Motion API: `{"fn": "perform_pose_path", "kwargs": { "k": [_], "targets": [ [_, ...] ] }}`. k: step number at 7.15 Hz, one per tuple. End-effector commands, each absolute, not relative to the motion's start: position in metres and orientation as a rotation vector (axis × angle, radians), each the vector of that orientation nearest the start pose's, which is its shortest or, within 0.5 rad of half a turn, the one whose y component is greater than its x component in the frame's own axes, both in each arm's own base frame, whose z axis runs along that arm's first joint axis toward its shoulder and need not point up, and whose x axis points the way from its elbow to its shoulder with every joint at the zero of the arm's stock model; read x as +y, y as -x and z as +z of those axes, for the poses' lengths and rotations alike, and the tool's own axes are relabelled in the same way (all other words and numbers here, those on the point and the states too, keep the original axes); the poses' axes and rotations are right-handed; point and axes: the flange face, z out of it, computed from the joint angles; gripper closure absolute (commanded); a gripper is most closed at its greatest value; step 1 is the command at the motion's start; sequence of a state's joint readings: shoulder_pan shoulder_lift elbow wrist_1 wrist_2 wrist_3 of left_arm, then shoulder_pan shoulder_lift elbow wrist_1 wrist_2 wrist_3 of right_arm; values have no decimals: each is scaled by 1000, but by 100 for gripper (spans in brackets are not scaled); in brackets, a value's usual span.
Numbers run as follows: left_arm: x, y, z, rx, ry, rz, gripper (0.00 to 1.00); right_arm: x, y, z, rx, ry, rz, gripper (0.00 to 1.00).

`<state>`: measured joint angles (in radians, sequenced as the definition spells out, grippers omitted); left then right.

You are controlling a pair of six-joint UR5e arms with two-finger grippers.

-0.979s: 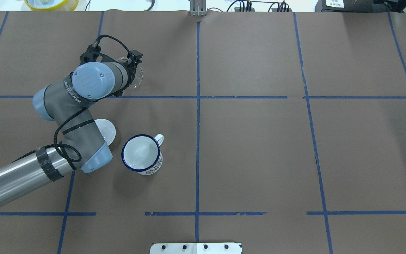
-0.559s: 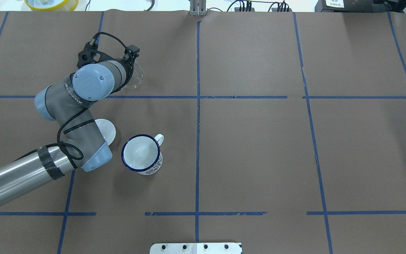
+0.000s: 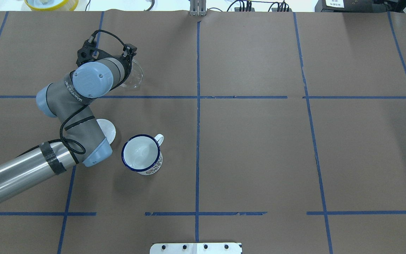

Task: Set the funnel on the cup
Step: 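Close the left gripper on the glass funnel's rim, then lift the funnel and carry it toward the enamel mug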

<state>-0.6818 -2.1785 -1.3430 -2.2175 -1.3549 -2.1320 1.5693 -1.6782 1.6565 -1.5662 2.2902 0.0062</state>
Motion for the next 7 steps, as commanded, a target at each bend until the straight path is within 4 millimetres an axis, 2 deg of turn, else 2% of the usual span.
{"fn": "perform_pose_path", "kwargs": {
  "k": [1,2,3,4,5,6,7],
  "targets": [
    [-590,-479,326,1095,-276,-1228,95,-445,-67,670,-719,19,10,0],
    [-599,-462,316,1173,-286,-1237,100,-445,-67,670,-719,19,10,0],
    [-598,-459,316,1211,-253,-1217,100,-445,-67,670,-719,19,10,0],
    [-601,-451,308,1232,-250,-1219,100,-445,-67,670,-719,19,10,0],
    [-604,-432,294,1268,-187,-1183,100,-445,-67,670,-719,19,10,0],
    [-608,-396,275,1307,-136,-1156,100,-445,-67,670,-719,19,10,0],
    [-592,-359,269,1304,-93,-1065,100,-445,-67,670,-719,19,10,0]
  ]
}}
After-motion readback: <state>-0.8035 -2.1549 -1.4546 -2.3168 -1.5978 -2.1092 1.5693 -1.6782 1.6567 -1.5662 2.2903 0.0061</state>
